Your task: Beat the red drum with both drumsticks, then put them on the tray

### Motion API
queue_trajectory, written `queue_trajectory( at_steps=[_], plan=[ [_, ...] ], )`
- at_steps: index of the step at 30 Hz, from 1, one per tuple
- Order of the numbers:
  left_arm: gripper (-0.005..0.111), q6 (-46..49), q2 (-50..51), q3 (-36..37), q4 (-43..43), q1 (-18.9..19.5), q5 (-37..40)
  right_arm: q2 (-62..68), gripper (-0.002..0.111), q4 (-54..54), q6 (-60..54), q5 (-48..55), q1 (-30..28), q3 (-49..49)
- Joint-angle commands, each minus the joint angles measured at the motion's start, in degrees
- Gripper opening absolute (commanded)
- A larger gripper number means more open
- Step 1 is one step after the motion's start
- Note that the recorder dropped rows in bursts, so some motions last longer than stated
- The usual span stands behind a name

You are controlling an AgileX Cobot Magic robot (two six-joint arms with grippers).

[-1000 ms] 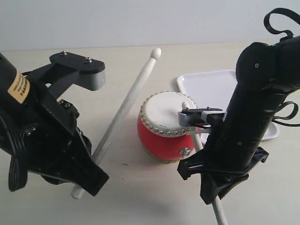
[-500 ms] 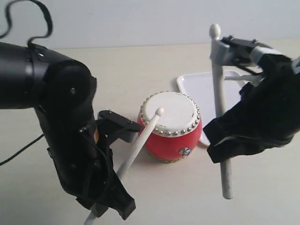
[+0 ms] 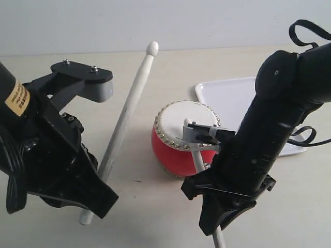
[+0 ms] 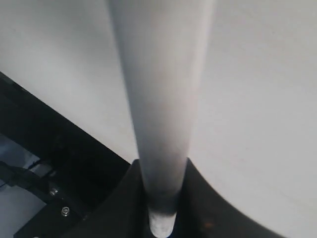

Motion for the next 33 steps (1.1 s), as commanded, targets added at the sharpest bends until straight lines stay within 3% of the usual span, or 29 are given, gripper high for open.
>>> queue_trajectory(
  at_steps=[1, 9, 16, 23, 33],
  plan=[
    [0.000, -0.48, 3.10, -0.27, 0.77, -0.32, -2.12, -9.34, 0.000, -1.32, 2.63, 2.22, 0.10, -0.05],
    [0.000, 3.18, 18.79, -0.27, -0.71, -0.32, -8.70, -29.56, 0.000, -13.62, 14.57, 2.72, 0.10, -0.05],
    [0.000, 7.65, 29.71, -0.27, -4.20, -0.32, -7.25, -36.41, 0.000, -17.29, 17.31, 1.96, 0.10, -0.05],
    [0.000, 7.21, 24.59, -1.71, -4.31, -0.22, -3.13, -29.12, 0.000, -12.53, 11.22, -3.44, 0.10, 2.59],
    [0.000, 5.32, 8.64, -3.85, -4.53, -0.22, 0.81, -2.55, 0.000, -1.35, -1.94, -8.40, 0.10, 8.90]
  ],
)
